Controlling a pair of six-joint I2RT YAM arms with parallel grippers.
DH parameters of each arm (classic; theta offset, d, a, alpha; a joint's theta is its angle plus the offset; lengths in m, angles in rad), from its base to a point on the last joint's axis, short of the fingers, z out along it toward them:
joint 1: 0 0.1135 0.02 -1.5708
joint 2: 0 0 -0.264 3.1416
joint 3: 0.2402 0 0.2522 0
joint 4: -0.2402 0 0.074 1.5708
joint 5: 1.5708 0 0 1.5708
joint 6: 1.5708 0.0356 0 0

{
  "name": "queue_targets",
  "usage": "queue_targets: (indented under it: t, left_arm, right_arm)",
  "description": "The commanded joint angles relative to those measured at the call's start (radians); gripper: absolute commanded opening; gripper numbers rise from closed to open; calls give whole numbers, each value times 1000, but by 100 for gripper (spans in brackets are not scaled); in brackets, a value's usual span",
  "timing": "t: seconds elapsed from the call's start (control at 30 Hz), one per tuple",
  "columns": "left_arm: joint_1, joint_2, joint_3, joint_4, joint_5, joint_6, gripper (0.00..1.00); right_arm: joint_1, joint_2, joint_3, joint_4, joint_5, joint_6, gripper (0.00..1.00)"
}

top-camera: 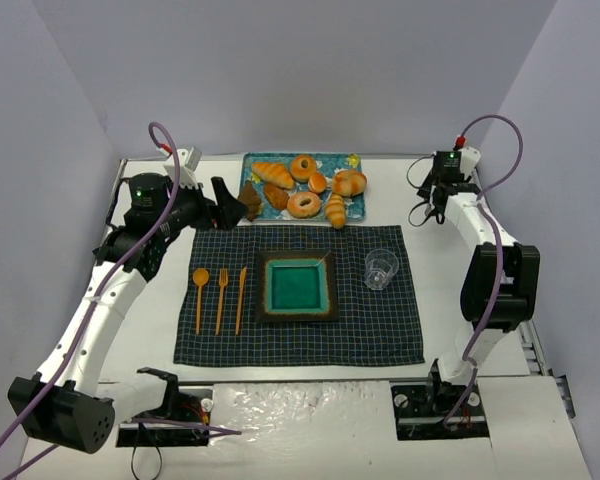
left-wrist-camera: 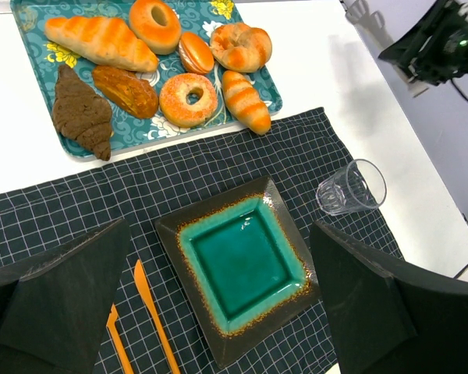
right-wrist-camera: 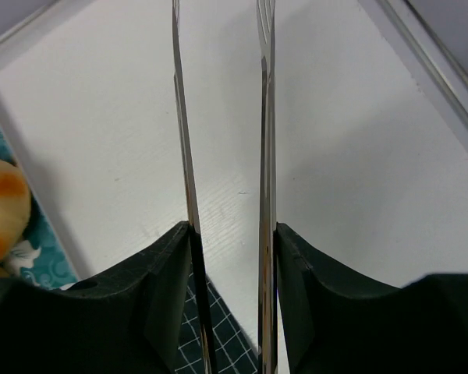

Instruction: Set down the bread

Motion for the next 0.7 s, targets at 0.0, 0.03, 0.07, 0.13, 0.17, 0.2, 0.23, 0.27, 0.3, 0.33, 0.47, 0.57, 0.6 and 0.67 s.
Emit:
queue_targets:
  t: [0.0, 0.03, 0.07, 0.13, 0.17, 0.2, 0.23, 0.27, 0.3, 0.33, 0.47, 0.57, 0.6, 0.67]
  left_arm:
    - [-5, -4, 28, 60, 15, 12, 97]
    - [-5, -4, 29, 61, 14, 12, 97]
    - [-5, -4, 29, 60, 14, 13, 97]
    - [-5, -5, 28, 59, 12, 13, 97]
    - [-5, -6, 28, 59, 11, 13, 97]
    - [-5, -7, 29, 59, 11, 13, 97]
    - [-5, -7, 29, 59, 11, 13, 97]
    - [-5, -7, 29, 58, 10, 13, 97]
    - [-5, -7, 29, 57, 9, 14, 97]
    - [-5, -6, 29, 56, 8, 14, 97]
    - [-5, -3, 29, 56, 6, 15, 97]
    - [-5, -1, 29, 54, 6, 15, 97]
    - [-5, -1, 29, 56, 6, 15, 97]
    - [-5, -2, 28, 56, 5, 15, 97]
  right_arm:
    - [17, -108, 3, 1, 48, -21, 41]
    - [36, -119, 4, -5, 47, -23, 41]
    - [52, -129, 4, -10, 48, -25, 41]
    - [81, -145, 7, -20, 49, -33, 41]
    - [99, -153, 10, -26, 49, -38, 41]
    - [127, -158, 18, -34, 49, -44, 41]
    - [142, -162, 23, -40, 51, -47, 41]
    - [171, -164, 34, -44, 49, -50, 41]
    - [188, -165, 40, -50, 38, -51, 41]
    - [200, -166, 46, -56, 25, -51, 41]
    - [269, -155, 88, -72, -7, -49, 41]
    - [301, -136, 115, -84, -14, -48, 41]
    - [316, -126, 127, -88, -18, -48, 41]
    - [331, -112, 140, -91, -32, -44, 41]
